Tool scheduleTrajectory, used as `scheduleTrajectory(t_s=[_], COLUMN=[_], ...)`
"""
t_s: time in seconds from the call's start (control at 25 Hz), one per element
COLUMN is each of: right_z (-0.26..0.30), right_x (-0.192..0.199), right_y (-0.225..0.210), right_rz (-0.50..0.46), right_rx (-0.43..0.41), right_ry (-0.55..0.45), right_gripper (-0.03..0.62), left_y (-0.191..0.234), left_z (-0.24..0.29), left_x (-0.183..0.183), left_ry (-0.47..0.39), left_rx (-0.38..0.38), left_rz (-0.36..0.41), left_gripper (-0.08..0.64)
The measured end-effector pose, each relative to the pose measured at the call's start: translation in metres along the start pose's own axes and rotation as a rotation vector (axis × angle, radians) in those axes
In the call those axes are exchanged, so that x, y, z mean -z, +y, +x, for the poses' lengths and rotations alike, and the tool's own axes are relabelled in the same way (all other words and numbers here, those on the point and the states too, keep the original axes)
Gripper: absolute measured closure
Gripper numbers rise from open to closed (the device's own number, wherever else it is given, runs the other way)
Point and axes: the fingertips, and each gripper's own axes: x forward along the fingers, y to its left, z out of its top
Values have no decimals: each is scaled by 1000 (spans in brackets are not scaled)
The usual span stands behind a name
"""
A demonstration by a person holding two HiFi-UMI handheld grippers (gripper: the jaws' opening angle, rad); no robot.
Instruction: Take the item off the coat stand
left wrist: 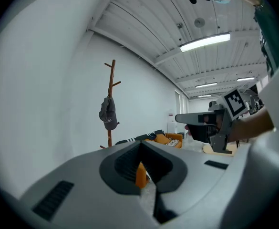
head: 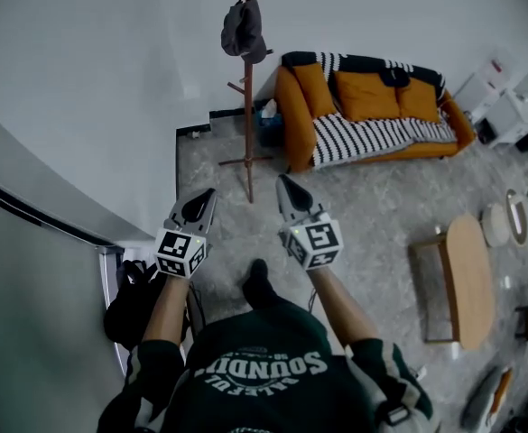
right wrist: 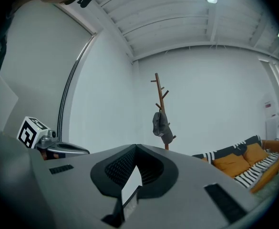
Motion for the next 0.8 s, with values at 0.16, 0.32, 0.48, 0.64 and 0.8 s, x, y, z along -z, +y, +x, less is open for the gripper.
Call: scheduleTrajectory(t_s=[0.16,0.32,0.48,0.64,0.8], right_z=[52,101,137,162,176], right_x=[-17,-34,-40,-45,-43], right_y=[-27,-48,-62,-72,-85], right_rz=[-4,-25,-6,-1,6], right_rx=[-32,-68,-108,-136,-132], right_ry=[-14,-25,-13,-11,-26], right_gripper=[594,594,594,594,594], left_y=[32,64,88,106,128], left_z=[39,73,96,114,128], left_x=[-17,-28,-33,-40,-42], left_ry=[0,-3,-5,-5,-9], left_rx=[-32,-69,-106,-129,-157], left_rz=[-9,-21,-40,-43,-72], left_gripper=[560,560,560,560,560])
